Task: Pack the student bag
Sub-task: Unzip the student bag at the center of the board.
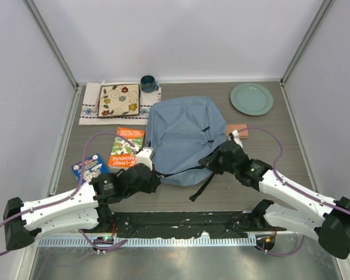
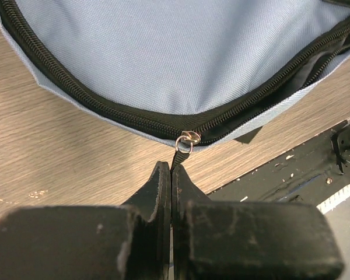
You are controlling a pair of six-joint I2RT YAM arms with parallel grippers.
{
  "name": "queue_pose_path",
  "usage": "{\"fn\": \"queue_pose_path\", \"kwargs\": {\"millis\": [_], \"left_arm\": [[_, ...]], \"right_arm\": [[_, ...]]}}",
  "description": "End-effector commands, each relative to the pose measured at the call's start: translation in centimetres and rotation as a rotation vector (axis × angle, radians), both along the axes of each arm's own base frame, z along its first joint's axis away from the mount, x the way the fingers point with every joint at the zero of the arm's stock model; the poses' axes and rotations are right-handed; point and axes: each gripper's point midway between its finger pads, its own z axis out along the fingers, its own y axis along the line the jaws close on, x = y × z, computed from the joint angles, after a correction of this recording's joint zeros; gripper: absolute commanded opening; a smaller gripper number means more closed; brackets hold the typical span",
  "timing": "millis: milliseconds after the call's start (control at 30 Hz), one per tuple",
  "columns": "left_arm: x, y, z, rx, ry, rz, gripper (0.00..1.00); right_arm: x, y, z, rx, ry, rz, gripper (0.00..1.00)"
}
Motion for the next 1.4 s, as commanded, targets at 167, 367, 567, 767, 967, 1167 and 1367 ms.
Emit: {"fn": "queue_pose_path", "kwargs": {"millis": [167,367,567,767,967,1167,1367], "left_arm": [[-1.2,-3.0,-1.8,-0.067,0.092,-0.075,0.0],[-0.6,-5.9,-1.5,-0.138,0.103,-0.08,0.0],[0.1,-7.2,-0.6,-0.173,0.078,-0.074,0.0],[0.2,-7.9,0.0,-0.18,0.072,-0.092,0.0],[-0.1,-8.1,0.0,-0.178,0.07,-0.106,0.0],[-0.1,-8.1,0.0,-0.178,0.071,-0.111,0.0],[0.0,-8.2,0.5,-0.185,0.06,-0.113,0.0]], "right_arm": [[4.9,-0.7,2.1,-0.241,-0.143,0.108,0.22],[3.7,-4.4,3.4,-0.357,-0.082,0.036,0.73],[-2.0,-8.7,4.1,-0.26,-0.015,-0.1,0.75],[-6.4,-5.4,3.5,0.099,0.094,-0.037,0.75],[-5.9,-3.4,3.9,0.193,0.13,-0.052,0.75],[-6.0,0.9,3.9,0.271,0.142,-0.042,0.75],[-7.3,5.7,2.5,0.267,0.194,-0.036,0.77]]}}
